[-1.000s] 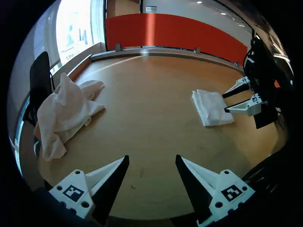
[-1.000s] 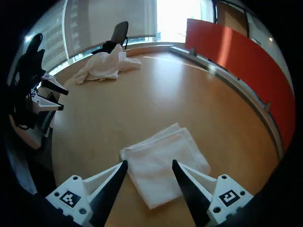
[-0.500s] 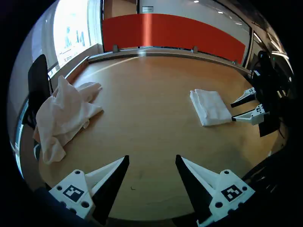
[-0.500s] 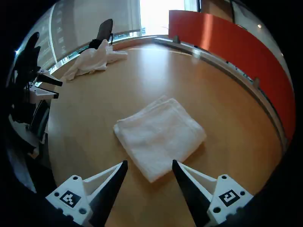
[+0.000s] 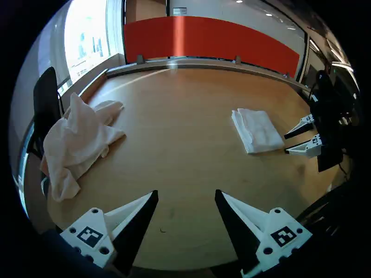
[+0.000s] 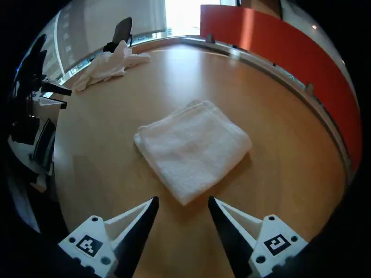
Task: Fold towel
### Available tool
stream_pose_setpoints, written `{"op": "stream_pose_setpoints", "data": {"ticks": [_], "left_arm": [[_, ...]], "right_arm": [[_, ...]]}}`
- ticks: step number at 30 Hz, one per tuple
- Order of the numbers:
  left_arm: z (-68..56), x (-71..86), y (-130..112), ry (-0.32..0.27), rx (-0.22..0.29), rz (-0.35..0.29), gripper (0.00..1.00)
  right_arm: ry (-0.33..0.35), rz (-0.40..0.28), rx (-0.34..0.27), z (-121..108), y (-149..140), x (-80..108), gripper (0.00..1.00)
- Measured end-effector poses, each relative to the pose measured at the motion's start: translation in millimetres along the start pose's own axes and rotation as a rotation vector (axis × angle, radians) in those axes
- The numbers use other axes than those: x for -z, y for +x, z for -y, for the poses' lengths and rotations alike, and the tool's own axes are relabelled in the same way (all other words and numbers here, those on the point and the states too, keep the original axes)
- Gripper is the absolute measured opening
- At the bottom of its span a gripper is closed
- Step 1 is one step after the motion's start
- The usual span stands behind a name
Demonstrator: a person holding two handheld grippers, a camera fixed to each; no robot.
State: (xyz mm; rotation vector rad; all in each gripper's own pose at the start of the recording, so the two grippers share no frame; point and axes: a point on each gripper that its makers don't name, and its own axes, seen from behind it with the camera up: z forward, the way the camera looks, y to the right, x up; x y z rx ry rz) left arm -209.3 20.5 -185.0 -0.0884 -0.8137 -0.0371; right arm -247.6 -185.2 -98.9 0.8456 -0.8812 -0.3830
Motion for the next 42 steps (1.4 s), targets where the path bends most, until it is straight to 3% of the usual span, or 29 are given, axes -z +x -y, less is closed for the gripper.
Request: {"op": "stream_pose_setpoints", "data": {"ticks": [4, 16, 22, 30, 42], "left_arm": [[0.8, 1.3, 0.0, 0.002, -0.001, -0.002, 0.91], [2.8, 3.8, -2.1, 0.003, 0.000, 0.000, 0.91], [4.5, 3.3, -3.1, -0.001, -0.004, 0.001, 0.91], [6.0, 0.5, 1.4, -0.014, -0.009, -0.008, 0.91], [10.7, -7.8, 30.6, -0.055, -0.029, -0.058, 0.91]], "right_arm": [[-0.007, 0.005, -0.018, -2.2, -3.3, -6.2, 0.56], [-0.024, 0.008, -0.017, -2.1, -4.7, -13.5, 0.33], [-0.038, 0.005, -0.024, -5.2, -4.5, -13.0, 0.09], [-0.057, -0.028, -0.022, -8.8, 17.1, -1.2, 0.03], [-0.137, -0.144, 0.088, -23.5, 123.7, 58.6, 0.03]]}}
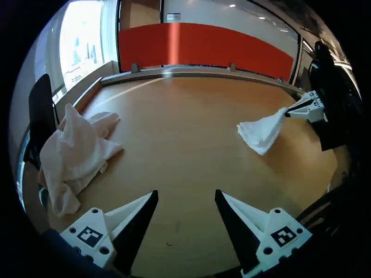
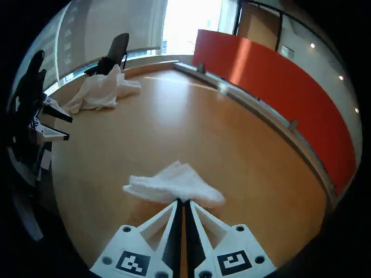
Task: Fold towel
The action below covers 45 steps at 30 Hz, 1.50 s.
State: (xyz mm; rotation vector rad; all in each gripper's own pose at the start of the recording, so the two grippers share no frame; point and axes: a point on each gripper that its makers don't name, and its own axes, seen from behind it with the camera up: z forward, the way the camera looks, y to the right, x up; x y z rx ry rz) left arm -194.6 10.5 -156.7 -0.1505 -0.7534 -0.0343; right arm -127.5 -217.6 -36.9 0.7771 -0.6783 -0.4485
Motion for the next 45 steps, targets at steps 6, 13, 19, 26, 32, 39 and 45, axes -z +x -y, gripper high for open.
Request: {"op": "stream_pose_setpoints", "data": {"ticks": [6, 13, 19, 26, 32, 39, 45], "left_arm": [[-1.9, -4.0, 19.9, -0.039, -0.015, -0.032, 0.91], [-4.7, -9.0, 31.5, -0.075, -0.013, -0.045, 0.91], [-7.3, -11.5, 34.9, -0.064, 0.014, -0.044, 0.91], [-25.6, -13.2, 40.9, -0.025, 0.075, -0.046, 0.91], [-47.5, -14.6, 43.6, 0.022, 0.094, -0.038, 0.91], [-76.6, -16.5, 47.4, 0.047, 0.108, -0.030, 0.91], [-94.8, -17.4, 51.5, 0.056, 0.106, -0.025, 0.91]], "right_arm": [[-0.050, -0.045, 0.017, -18.0, 39.0, 28.4, 0.03], [-0.117, -0.061, -0.015, -51.3, 42.5, 62.3, 0.03], [-0.141, -0.059, -0.060, -90.5, 19.3, 92.9, 0.03], [-0.173, -0.053, -0.099, -160.8, -20.9, 134.1, 0.03], [-0.216, -0.052, -0.123, -233.9, -55.8, 176.4, 0.03], [-0.270, -0.036, -0.142, -307.4, -96.8, 219.1, 0.03], [-0.284, -0.006, -0.158, -341.7, -127.1, 231.2, 0.03]]}}
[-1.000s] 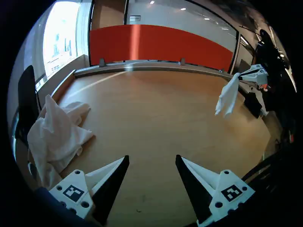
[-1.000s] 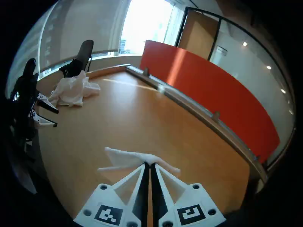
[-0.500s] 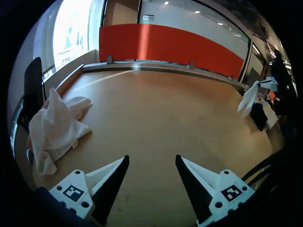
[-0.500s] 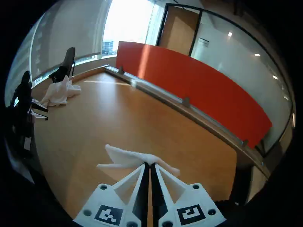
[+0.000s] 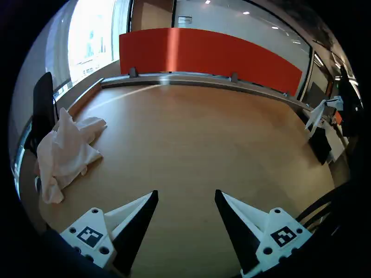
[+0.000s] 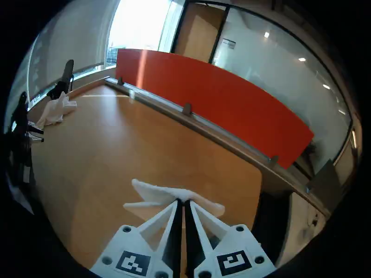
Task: Fold towel
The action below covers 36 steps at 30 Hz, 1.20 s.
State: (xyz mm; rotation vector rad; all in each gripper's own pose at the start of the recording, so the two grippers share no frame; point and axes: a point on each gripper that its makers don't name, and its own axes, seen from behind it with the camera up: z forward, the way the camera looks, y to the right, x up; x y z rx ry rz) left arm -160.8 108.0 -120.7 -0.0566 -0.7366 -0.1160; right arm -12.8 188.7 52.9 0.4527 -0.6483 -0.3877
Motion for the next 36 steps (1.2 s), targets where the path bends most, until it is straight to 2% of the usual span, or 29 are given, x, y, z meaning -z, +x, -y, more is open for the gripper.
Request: {"op": "stream_pose_setpoints", "data": {"ticks": [9, 15, 30, 36], "left_arm": [[-14.9, -1.5, 7.3, 0.007, -0.009, -0.001, 0.91], [-16.5, -2.9, 8.7, 0.013, -0.012, 0.003, 0.91], [-6.5, 2.5, 6.2, 0.038, 0.004, 0.012, 0.91], [-2.0, 3.3, 3.4, 0.049, 0.002, 0.021, 0.91]], "right_arm": [[0.002, 0.009, -0.017, -16.9, -15.4, -8.7, 0.03], [0.019, 0.010, -0.016, -14.8, -13.5, -21.2, 0.03], [0.068, 0.032, -0.019, 1.8, -7.2, -74.5, 0.03], [0.082, 0.040, -0.033, 6.9, -9.3, -88.2, 0.03]]}}
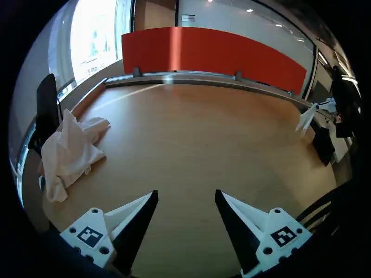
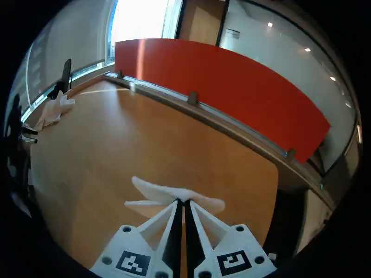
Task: Fold towel
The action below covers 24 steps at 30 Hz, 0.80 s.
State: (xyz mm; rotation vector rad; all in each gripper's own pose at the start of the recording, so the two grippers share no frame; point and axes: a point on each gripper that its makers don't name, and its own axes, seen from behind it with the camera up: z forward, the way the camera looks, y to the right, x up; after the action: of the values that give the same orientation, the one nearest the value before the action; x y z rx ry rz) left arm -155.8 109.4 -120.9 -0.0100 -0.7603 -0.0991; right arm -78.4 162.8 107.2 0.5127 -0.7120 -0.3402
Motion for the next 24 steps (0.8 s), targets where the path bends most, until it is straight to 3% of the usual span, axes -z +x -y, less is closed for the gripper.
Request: {"op": "stream_pose_setpoints", "data": {"ticks": [15, 24], "left_arm": [[2.9, -3.8, -0.3, -0.001, -0.003, 0.010, 0.91], [1.2, -6.0, 1.6, -0.005, -0.010, 0.011, 0.91]], "right_arm": [[0.015, 0.029, -0.022, 11.4, -26.3, 4.0, 0.03], [0.013, 0.079, -0.048, 12.5, -71.1, 17.2, 0.03]]}}
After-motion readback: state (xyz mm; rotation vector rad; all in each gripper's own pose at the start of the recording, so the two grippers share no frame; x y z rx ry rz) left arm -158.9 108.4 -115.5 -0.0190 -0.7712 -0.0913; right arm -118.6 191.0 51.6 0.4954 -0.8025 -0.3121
